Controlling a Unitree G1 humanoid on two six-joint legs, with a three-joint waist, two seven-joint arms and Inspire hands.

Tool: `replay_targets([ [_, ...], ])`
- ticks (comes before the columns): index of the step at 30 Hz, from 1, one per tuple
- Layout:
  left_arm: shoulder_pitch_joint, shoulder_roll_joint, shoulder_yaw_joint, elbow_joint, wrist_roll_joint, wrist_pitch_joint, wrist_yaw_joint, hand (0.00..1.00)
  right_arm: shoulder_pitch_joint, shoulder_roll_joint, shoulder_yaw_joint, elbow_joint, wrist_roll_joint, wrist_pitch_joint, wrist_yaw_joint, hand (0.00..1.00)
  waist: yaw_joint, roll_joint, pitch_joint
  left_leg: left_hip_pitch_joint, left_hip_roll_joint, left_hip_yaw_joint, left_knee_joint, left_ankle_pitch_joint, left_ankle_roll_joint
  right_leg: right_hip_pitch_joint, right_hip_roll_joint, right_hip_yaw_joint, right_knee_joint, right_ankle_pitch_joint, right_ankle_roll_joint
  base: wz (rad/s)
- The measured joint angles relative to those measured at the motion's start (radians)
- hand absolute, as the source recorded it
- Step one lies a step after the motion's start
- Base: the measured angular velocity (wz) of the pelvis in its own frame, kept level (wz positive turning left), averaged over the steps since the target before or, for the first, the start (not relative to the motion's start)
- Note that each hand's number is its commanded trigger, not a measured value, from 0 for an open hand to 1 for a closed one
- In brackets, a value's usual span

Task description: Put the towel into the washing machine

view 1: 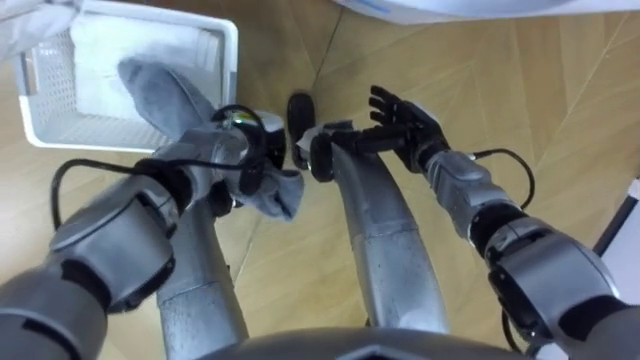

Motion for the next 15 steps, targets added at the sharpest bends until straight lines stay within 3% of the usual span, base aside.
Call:
replay_targets([
  [3,0.008,-0.003,0.001,0.004,-0.017,0.001,0.000,1.00,0.012,0.002,0.010,0.002,0.007,0.009,-0.011,0.00,0.004,0.001,-0.0005,0.036,0.000,0.000,-0.016,0.003,0.001,0.040,0.000,-0.004,-0.019,0.002,0.003,0.00],
  [6,0.026,-0.004,0.009,-0.001,-0.036,-0.013,0.009,1.00,0.039,-0.003,0.016,0.009,0.001,0.011,-0.019,0.00,0.030,0.002,-0.0012,0.088,0.000,0.000,-0.030,0.003,0.001,0.093,0.000,-0.009,-0.035,0.003,0.004,0.00],
  [12,0.065,-0.006,0.132,-0.007,-0.058,-0.063,0.056,1.00,0.069,-0.026,0.008,0.049,-0.013,0.016,-0.015,0.00,0.093,0.013,-0.0071,0.210,-0.001,0.001,-0.069,0.005,-0.001,0.217,0.001,-0.017,-0.071,0.005,0.008,0.01],
  [15,0.099,-0.006,0.173,-0.010,-0.111,-0.077,0.109,1.00,0.093,-0.051,0.008,0.043,-0.011,0.019,-0.014,0.00,0.114,0.026,-0.0145,0.275,-0.004,0.002,-0.096,0.008,-0.003,0.283,0.000,-0.022,-0.095,0.006,0.009,0.06],
])
